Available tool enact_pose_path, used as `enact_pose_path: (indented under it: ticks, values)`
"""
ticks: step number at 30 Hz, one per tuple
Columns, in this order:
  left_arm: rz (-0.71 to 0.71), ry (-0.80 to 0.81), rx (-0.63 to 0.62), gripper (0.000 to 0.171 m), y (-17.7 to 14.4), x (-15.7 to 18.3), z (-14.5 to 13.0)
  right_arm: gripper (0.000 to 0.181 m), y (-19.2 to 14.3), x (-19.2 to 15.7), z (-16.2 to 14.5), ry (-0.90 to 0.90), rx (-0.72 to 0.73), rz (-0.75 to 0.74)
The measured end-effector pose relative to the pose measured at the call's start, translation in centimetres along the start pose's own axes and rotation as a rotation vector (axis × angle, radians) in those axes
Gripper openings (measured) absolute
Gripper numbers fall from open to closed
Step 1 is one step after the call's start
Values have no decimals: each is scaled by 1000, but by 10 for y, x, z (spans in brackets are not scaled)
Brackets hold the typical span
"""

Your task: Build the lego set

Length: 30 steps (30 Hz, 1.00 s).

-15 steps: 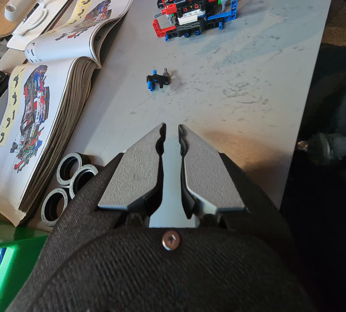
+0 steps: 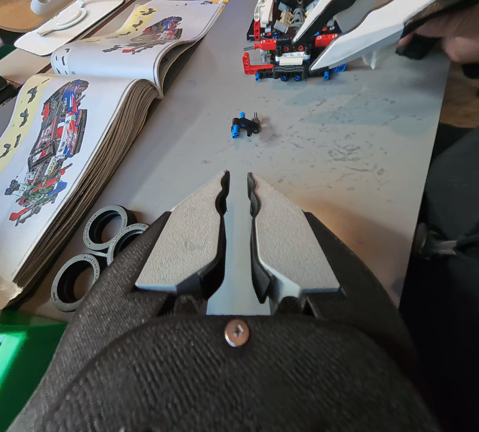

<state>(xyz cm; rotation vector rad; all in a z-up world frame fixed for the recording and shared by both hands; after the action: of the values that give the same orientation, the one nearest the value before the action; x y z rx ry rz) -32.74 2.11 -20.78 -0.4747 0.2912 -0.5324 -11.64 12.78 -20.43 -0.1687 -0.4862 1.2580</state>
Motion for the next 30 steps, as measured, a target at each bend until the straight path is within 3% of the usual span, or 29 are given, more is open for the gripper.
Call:
enact_pose_path:
  ticks: [7, 12, 14, 17, 23, 30]
  values:
    - [7, -3, 90, 11, -10, 0, 2, 27, 0, -1, 0, -22, 0, -31]
    - [-7, -7, 44, 14, -5, 0, 1, 17, 5, -5, 3, -26, -27, -53]
    - [-9, 9, 29, 14, -2, 0, 1, 17, 12, -8, 6, 16, -57, 19]
    - [-14, 21, -10, 13, 10, -2, 4, 26, 19, -9, 5, 44, -104, 56]
    - [-158, -81, -36, 21, 42, -10, 20, 26, 14, -10, 7, 29, -44, 56]
    - [-205, -111, -135, 29, 72, -23, 26, 25, 12, -14, 7, -10, -24, 57]
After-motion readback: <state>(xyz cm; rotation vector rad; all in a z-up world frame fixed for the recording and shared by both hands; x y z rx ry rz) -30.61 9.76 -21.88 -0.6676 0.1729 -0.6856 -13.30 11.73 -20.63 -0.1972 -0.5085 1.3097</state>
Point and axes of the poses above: each gripper's, where its closed fingertips meet, y out along the fingers, z out of its top, x = y × z across the jaws, the point moved 9 cm from there along -y, back along the fingers, and after that the axes turned 3 degrees about -z, right-handed, at the moved point
